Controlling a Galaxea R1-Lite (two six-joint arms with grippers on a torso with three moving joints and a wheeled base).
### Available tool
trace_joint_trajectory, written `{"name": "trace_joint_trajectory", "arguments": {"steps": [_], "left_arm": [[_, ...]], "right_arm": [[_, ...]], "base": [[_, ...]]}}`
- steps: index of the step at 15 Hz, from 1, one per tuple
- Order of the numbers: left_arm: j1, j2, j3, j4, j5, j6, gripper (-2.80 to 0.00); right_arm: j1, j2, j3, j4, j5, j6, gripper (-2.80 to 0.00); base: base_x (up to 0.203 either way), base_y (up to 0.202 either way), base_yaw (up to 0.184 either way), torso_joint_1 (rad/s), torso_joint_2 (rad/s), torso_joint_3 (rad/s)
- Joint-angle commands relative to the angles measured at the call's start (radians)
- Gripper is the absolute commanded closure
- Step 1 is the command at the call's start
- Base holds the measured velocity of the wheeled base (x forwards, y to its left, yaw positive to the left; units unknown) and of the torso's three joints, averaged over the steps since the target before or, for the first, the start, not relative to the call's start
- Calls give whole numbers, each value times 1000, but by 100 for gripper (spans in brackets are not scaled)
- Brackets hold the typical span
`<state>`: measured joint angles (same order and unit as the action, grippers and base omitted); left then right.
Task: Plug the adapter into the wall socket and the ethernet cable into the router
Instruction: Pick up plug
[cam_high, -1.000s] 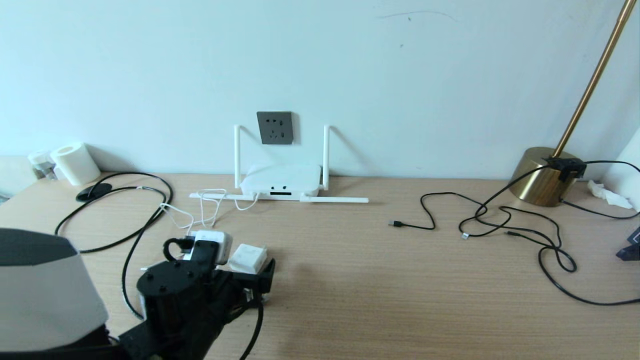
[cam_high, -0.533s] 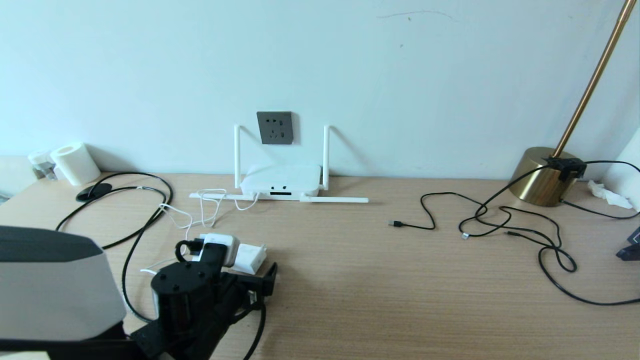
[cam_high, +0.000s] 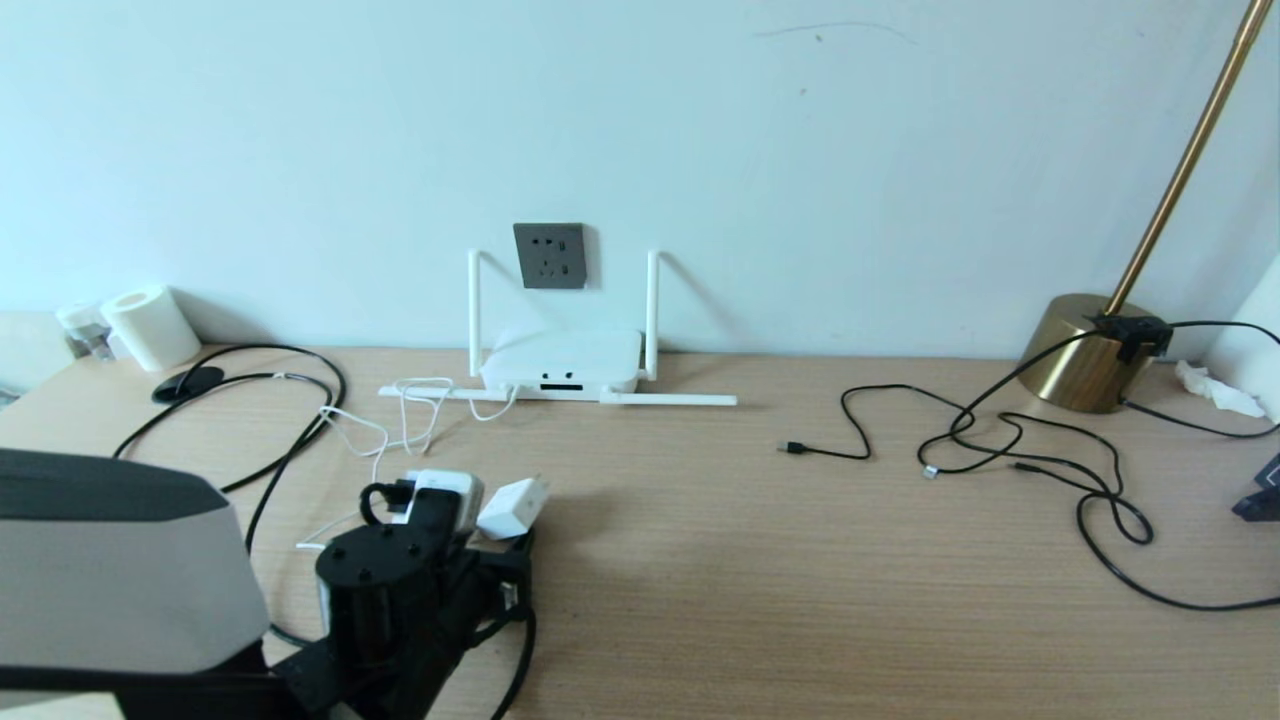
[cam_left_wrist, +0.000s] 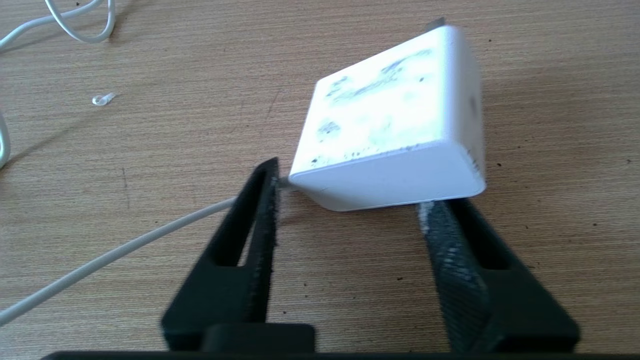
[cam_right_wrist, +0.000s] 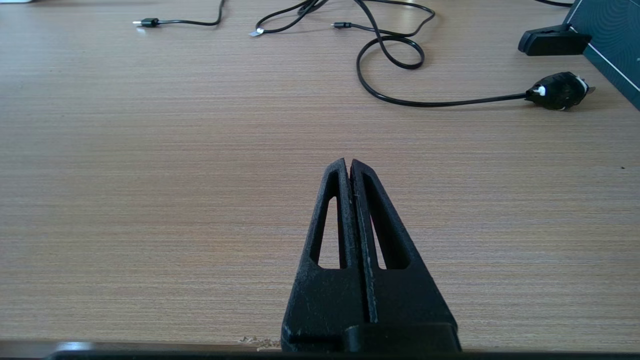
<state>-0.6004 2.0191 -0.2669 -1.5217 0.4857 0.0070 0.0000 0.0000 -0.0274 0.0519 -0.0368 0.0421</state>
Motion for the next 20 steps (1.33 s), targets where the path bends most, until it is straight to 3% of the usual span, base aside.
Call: {"name": "trace_joint_trajectory", "arguments": {"steps": [1, 7, 11, 13, 15, 18, 20], "left_arm": [[0, 3, 3, -8, 5, -1, 0], [-1, -65, 7, -8, 4, 14, 0], [-1, -207, 6, -8, -10, 88, 0], [-1, -307, 3, 53, -40, 111, 0], [6, -440, -20, 258, -90, 120, 0], [84, -601, -184, 873, -248, 152, 0], [146, -643, -437, 1313, -350, 168, 0]], "right_arm": [[0, 0, 0, 0, 0, -1, 0], [0, -1, 0, 0, 0, 0, 0], [0, 0, 0, 0, 1, -1, 0], [0, -2, 0, 0, 0, -1, 0], [0, 0, 0, 0, 0, -1, 0], [0, 0, 0, 0, 0, -1, 0], [0, 0, 0, 0, 0, -1, 0]], "base": [[0, 0, 0, 0, 0, 0], [0, 0, 0, 0, 0, 0], [0, 0, 0, 0, 0, 0], [0, 0, 0, 0, 0, 0], [0, 0, 0, 0, 0, 0], [0, 0, 0, 0, 0, 0], [0, 0, 0, 0, 0, 0]]}}
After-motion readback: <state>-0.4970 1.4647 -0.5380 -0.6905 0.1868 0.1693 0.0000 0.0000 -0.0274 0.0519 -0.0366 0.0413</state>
